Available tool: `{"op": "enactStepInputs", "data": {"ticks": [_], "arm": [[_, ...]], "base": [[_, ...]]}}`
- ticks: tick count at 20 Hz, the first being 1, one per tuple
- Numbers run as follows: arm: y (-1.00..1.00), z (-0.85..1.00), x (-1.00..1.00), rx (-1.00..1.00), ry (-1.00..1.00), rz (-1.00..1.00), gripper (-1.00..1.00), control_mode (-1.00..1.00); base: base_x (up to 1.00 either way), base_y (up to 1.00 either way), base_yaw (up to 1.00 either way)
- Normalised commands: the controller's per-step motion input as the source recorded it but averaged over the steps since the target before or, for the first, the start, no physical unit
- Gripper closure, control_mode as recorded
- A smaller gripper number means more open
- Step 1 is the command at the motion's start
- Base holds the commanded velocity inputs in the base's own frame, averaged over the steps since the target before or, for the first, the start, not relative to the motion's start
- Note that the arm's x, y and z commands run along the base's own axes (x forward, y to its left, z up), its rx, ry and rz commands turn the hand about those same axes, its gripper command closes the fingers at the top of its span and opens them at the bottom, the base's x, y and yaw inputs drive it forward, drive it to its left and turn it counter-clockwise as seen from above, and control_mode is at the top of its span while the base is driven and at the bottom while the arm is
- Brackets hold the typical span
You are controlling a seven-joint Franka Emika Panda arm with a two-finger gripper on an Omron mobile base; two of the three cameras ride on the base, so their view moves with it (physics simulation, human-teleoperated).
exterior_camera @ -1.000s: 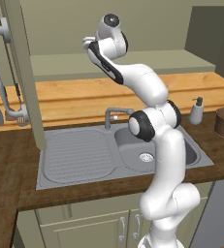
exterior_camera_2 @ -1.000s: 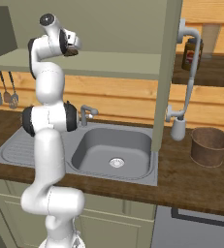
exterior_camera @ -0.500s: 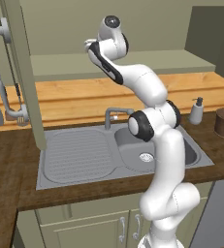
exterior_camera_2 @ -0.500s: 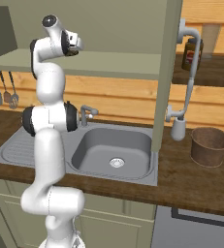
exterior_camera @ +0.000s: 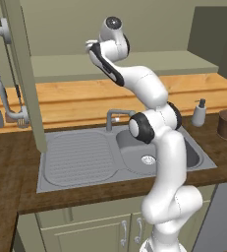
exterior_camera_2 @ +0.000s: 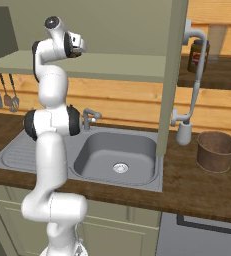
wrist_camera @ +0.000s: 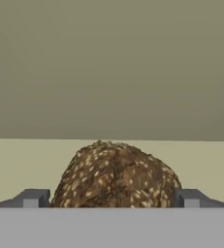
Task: Open the cabinet, pick up the bread from the cabinet and place it in the basket. Then move the basket to the dining counter.
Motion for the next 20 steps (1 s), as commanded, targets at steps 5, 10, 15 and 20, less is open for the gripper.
{"op": "enactStepInputs", "data": {"ticks": [5, 10, 15, 20], "arm": [[-0.06, -0.56, -0.11, 0.0, 0.0, 0.0, 1.0, -1.0], [-0.16, -0.65, -0.53, 0.0, -0.12, 0.0, 1.0, -1.0], [0.0, -0.57, -0.41, 0.0, -0.21, 0.0, 1.0, -1.0], [0.0, -0.22, -0.35, 0.0, -0.22, 0.0, 1.0, -1.0]], "base": [[0.0, 0.0, 0.0], [0.0, 0.0, 0.0], [0.0, 0.0, 0.0], [0.0, 0.0, 0.0]]}}
